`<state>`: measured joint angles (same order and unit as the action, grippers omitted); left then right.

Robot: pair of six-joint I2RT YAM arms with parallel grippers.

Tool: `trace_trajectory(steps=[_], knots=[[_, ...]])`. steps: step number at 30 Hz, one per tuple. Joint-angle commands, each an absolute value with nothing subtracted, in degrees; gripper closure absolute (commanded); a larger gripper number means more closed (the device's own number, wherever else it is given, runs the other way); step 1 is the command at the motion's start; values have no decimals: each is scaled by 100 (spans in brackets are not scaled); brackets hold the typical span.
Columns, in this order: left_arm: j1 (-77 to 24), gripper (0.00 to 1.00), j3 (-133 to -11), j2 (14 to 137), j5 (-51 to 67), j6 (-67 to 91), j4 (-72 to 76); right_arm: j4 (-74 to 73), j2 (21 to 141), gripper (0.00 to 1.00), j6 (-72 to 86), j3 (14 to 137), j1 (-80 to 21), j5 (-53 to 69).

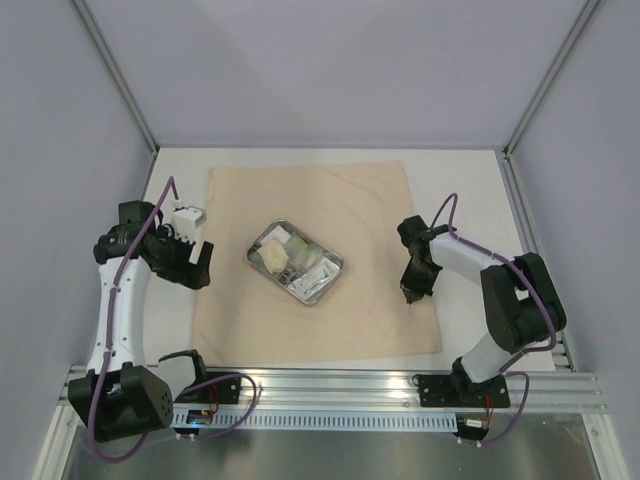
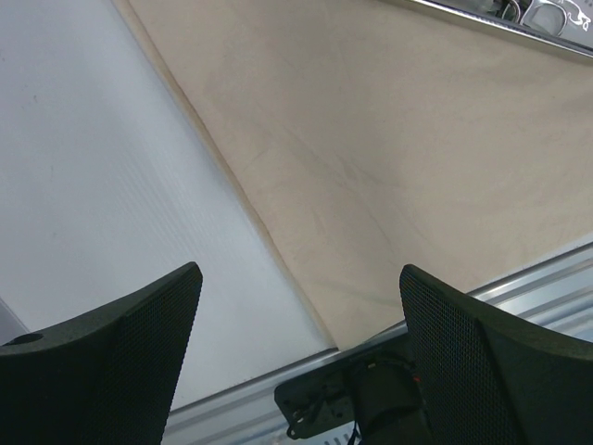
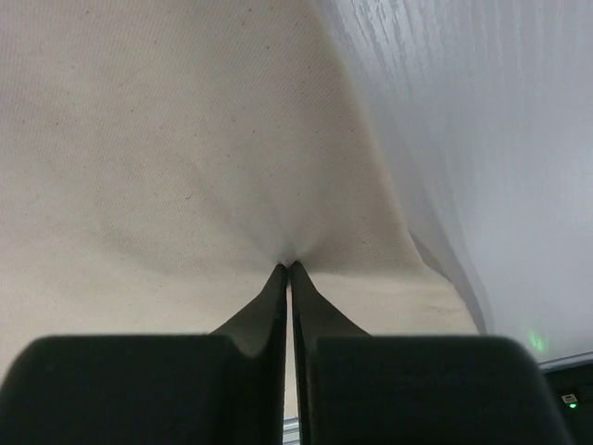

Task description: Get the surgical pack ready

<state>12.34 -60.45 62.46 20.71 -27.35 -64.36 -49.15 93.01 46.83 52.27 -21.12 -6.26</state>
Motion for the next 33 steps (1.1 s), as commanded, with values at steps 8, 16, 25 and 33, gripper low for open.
trace_trajectory(steps=[8,16,25,33], knots=[[1213,3,-6345,6345,2145,-2654,-6592,-4114,9676,99,3649,5307,-968,-1073],[1204,3,-6565,6618,2013,-2496,-6600,-4596,11370,100,2989,7758,-115,-1239],[1081,5,-6671,6952,1925,-2329,-6653,-6177,13359,99,2593,11606,-62,-1642],[774,5,-6522,7268,1802,-2233,-6390,-5416,11147,42,2416,9706,-62,-1582]])
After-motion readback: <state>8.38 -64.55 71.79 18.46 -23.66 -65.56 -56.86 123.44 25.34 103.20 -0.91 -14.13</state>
